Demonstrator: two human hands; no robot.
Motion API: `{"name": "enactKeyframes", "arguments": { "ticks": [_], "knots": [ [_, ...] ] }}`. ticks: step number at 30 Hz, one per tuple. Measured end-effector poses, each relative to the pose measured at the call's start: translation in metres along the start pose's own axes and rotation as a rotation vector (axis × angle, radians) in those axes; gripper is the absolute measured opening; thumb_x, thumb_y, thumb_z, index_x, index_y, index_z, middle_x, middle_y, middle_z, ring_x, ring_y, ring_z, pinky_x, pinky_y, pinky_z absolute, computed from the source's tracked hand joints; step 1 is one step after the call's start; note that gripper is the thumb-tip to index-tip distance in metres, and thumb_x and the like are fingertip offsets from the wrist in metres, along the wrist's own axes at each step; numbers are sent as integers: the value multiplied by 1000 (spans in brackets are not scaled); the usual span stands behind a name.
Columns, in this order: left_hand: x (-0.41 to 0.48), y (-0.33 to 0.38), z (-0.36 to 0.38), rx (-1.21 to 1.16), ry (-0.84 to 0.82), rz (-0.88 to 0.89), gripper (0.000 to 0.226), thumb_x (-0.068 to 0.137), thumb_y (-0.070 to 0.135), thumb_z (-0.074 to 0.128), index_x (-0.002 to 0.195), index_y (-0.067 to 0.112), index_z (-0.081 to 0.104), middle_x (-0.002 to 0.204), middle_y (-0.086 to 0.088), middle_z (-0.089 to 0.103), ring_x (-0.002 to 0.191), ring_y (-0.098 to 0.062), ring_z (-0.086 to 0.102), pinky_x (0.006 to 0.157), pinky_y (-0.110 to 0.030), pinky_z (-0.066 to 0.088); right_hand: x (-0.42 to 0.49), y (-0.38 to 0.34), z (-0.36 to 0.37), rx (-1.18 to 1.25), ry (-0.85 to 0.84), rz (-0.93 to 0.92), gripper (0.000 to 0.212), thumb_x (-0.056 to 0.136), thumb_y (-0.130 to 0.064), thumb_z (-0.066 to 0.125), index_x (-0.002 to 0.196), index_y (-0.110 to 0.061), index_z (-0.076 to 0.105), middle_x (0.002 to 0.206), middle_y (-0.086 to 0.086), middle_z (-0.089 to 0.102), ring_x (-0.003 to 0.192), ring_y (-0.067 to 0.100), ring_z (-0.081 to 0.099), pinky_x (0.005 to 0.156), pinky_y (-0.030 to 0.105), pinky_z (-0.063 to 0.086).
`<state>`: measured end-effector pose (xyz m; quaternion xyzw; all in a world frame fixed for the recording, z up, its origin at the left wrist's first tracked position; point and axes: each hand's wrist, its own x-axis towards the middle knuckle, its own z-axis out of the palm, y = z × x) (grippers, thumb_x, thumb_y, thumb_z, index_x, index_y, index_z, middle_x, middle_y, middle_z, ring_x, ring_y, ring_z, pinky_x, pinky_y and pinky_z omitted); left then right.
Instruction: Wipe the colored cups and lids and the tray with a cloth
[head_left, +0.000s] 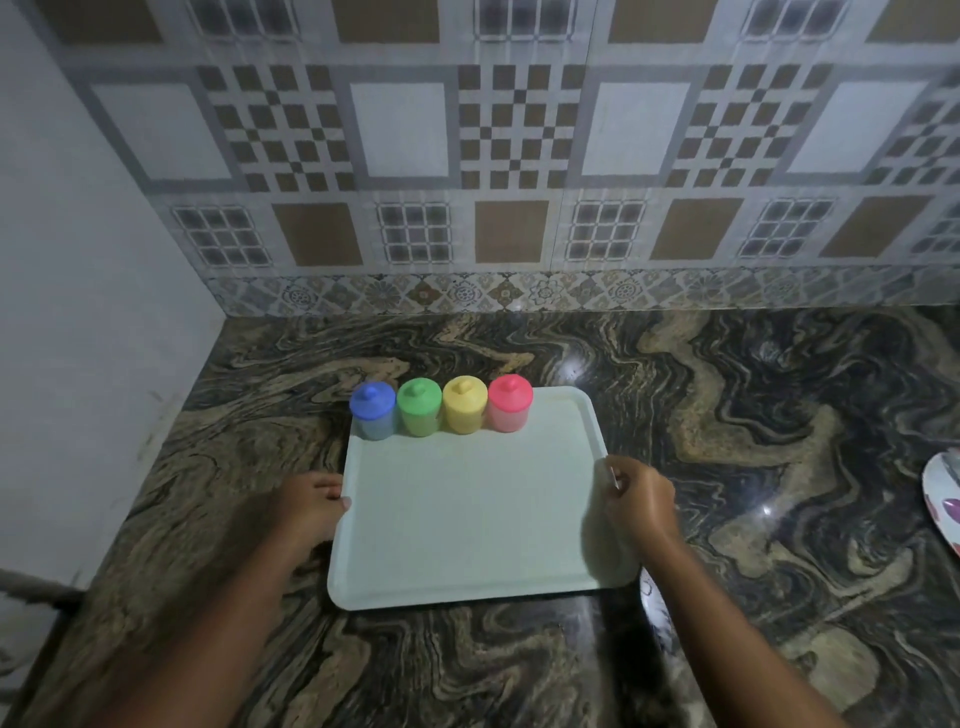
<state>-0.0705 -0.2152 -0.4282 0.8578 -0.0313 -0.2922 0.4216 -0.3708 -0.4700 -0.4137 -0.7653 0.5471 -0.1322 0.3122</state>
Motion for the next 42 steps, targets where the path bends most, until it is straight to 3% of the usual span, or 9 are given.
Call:
{"name": "enactKeyframes", "arguments": {
  "ticks": [12,21,26,29,33,36,38,40,42],
  "knots": [
    [62,102,-5,-37,-16,94,19,86,-4,69,98,10,63,101,-13,69,95,-32,67,80,-50,59,85,-48,-15,32,73,-98,38,88,-2,65,123,-12,73,113,19,75,112,37,67,98,38,50],
    [123,132,18,-33,-42,58,17,89,-4,63,101,7,64,108,-19,68,96,-34,65,83,-50,56,159,-71,8,50,29,-15,33,91,-11,65,123,-13,72,113,18,74,108,34,68,98,37,54],
    [136,128,37,1,5,75,23,88,-8,61,107,2,67,98,-16,65,89,-31,63,78,-47,56,178,-69,23,43,24,22,34,88,-6,65,121,-12,73,115,18,74,111,34,68,99,36,53],
    [144,126,38,19,69,106,28,83,-6,68,111,-1,69,104,-19,70,94,-35,68,82,-52,58,182,-68,29,109,17,57,30,89,-5,65,118,-11,73,112,17,75,106,32,69,94,33,52],
    [146,123,41,-52,154,140,39,79,-10,72,117,-6,65,111,-24,71,102,-35,69,91,-47,55,184,-67,32,129,19,63,32,86,-2,66,115,-10,73,109,17,76,104,33,70,95,35,54],
    [129,121,48,-19,221,213,33,84,2,72,116,-2,68,112,-20,72,104,-31,68,95,-42,53,177,-66,29,87,-6,-1,37,85,-11,67,121,-14,72,110,13,77,106,33,71,94,37,56],
    [115,123,48,76,243,304,27,88,12,68,113,1,69,109,-17,73,103,-32,68,90,-37,51,166,-80,16,27,1,-52,42,87,-24,71,129,-19,69,113,11,76,109,32,69,91,34,54],
    [93,119,52,23,275,388,31,90,15,67,120,6,67,116,-14,71,108,-31,65,91,-35,49,149,-114,-11,218,77,-159,40,91,-31,74,127,-15,70,115,9,76,106,25,71,91,32,54],
    [60,106,60,-113,290,483,30,90,12,68,118,19,67,113,-9,70,103,-25,66,83,-30,52,120,-157,-52,650,151,-256,29,96,-28,71,121,-14,72,112,8,77,97,15,74,84,39,62]
  ]
}}
